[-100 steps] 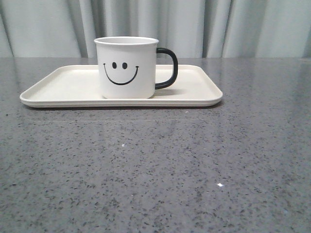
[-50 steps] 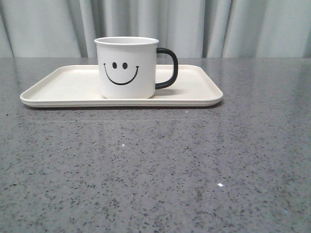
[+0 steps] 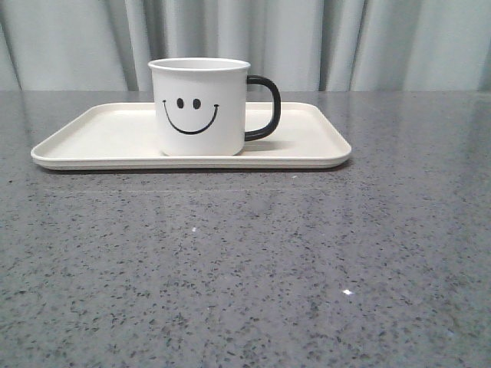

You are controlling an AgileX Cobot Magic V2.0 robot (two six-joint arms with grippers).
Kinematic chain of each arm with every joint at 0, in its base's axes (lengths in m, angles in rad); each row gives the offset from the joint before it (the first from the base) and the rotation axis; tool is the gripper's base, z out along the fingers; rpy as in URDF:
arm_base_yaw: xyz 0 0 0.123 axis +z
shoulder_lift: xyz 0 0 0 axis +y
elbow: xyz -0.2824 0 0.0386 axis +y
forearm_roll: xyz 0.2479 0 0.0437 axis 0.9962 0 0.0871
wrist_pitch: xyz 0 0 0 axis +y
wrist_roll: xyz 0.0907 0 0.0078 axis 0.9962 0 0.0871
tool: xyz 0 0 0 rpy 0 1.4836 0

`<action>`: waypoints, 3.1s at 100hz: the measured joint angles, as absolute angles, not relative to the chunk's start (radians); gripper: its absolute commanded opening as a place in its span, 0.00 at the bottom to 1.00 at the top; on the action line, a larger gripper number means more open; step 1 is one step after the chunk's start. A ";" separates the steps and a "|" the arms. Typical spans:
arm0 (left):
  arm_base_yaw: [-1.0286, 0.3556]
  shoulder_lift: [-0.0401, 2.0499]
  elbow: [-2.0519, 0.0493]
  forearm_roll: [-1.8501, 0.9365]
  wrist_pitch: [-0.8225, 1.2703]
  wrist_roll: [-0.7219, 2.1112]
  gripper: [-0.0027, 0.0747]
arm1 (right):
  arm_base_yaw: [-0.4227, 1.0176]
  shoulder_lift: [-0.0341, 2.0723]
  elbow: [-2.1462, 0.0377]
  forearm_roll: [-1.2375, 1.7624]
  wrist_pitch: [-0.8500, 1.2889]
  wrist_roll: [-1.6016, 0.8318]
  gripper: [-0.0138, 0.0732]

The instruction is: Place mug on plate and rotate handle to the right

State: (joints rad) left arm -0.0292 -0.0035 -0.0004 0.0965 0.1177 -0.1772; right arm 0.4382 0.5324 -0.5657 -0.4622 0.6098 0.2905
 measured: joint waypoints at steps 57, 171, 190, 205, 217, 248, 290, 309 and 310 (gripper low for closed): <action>-0.027 -0.003 0.000 0.097 0.122 -0.177 0.01 | 0.438 0.532 -0.566 -0.462 0.610 0.290 0.08; -0.027 -0.003 0.000 0.097 0.122 -0.177 0.01 | 0.172 0.116 -0.237 -0.081 0.340 -0.021 0.08; -0.027 -0.003 0.000 0.097 0.122 -0.177 0.01 | 0.118 0.012 -0.119 0.012 0.282 -0.087 0.08; -0.027 -0.003 0.000 0.097 0.122 -0.177 0.01 | 0.098 -0.011 -0.067 0.027 0.252 -0.098 0.08; -0.027 -0.003 0.000 0.097 0.122 -0.177 0.01 | 0.097 -0.011 -0.030 0.029 0.214 -0.099 0.08; -0.027 -0.003 0.000 0.097 0.122 -0.177 0.01 | 0.097 -0.011 0.026 0.031 0.088 -0.099 0.08; -0.027 -0.003 0.000 0.097 0.122 -0.177 0.01 | 0.097 -0.011 0.026 0.031 0.086 -0.101 0.08; -0.027 -0.003 0.000 0.097 0.122 -0.177 0.01 | 0.097 -0.011 0.026 0.031 0.086 -0.101 0.08; -0.027 -0.003 0.000 0.097 0.122 -0.177 0.01 | 0.097 -0.011 0.026 0.031 0.086 -0.101 0.08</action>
State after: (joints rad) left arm -0.0269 -0.0035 -0.0004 0.0965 0.1216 -0.1772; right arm 0.0967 -0.0108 0.0257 0.0311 0.0857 -0.1005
